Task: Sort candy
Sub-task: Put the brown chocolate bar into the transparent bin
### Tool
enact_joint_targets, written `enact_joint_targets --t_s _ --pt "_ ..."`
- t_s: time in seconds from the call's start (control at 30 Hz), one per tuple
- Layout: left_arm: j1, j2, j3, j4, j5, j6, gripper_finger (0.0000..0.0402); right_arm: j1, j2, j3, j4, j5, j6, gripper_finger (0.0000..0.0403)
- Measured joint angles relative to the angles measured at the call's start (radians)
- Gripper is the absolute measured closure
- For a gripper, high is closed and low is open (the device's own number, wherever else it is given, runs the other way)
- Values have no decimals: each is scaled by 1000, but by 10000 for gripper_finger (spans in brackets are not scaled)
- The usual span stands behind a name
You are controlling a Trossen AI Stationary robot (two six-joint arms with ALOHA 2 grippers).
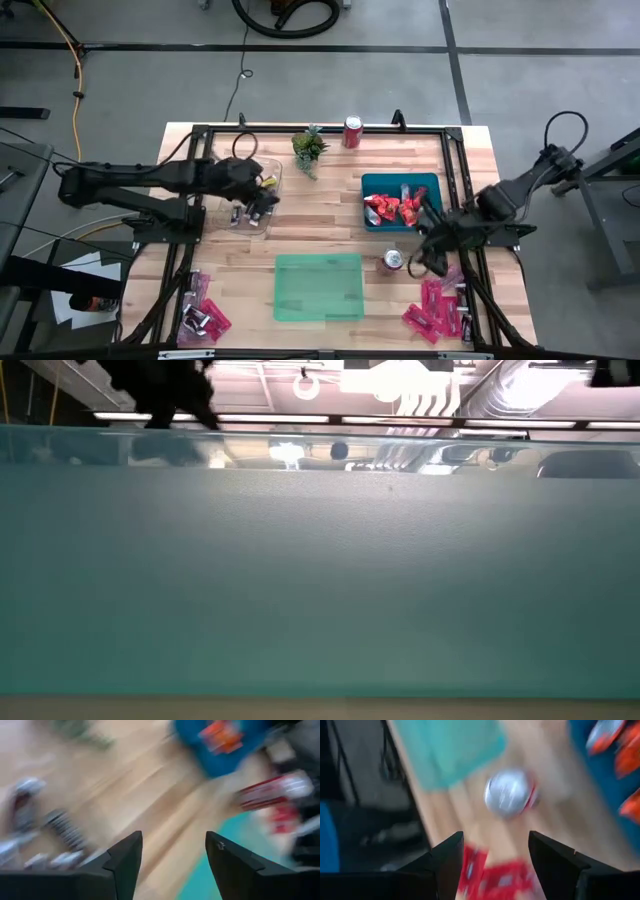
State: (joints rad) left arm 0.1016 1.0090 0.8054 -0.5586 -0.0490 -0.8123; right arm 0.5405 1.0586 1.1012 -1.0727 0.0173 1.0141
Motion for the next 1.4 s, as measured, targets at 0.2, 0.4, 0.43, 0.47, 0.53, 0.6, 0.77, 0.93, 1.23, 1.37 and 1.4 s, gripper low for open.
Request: enact_joint_targets --t_s 0.2,0.4,0.43,0.47,0.53,0.6,0.77,0.93,1.23,1.37,1.4 --pt "-126 -59 -33 294 -139 -25 196 226 3 -169 103 -117 301 185" --pt "-172 -61 -33 414 -239 -2 196 353 39 -368 274 -331 509 185" --pt "-172 -61 -33 421 -249 9 196 356 59 -383 273 -377 510 185" --pt "-170 -61 -33 425 -258 21 196 357 80 -395 270 -414 497 185" --pt "-163 -60 -33 428 -273 29 196 356 133 -406 267 -465 451 185" --pt "-153 -60 -33 430 -275 29 196 350 194 -403 270 -500 390 185" --pt "-144 -60 -33 429 -277 33 196 350 360 -380 269 -534 291 185" --pt "-132 -60 -33 431 -278 38 196 350 499 -377 262 -547 260 185" --pt "-105 -61 -34 471 -278 74 196 348 627 -370 260 -568 209 203" --pt "-98 -85 -34 569 -277 164 196 349 623 -353 226 -551 195 304" --pt "-95 -94 -34 594 -277 194 196 350 618 -342 202 -536 187 342"
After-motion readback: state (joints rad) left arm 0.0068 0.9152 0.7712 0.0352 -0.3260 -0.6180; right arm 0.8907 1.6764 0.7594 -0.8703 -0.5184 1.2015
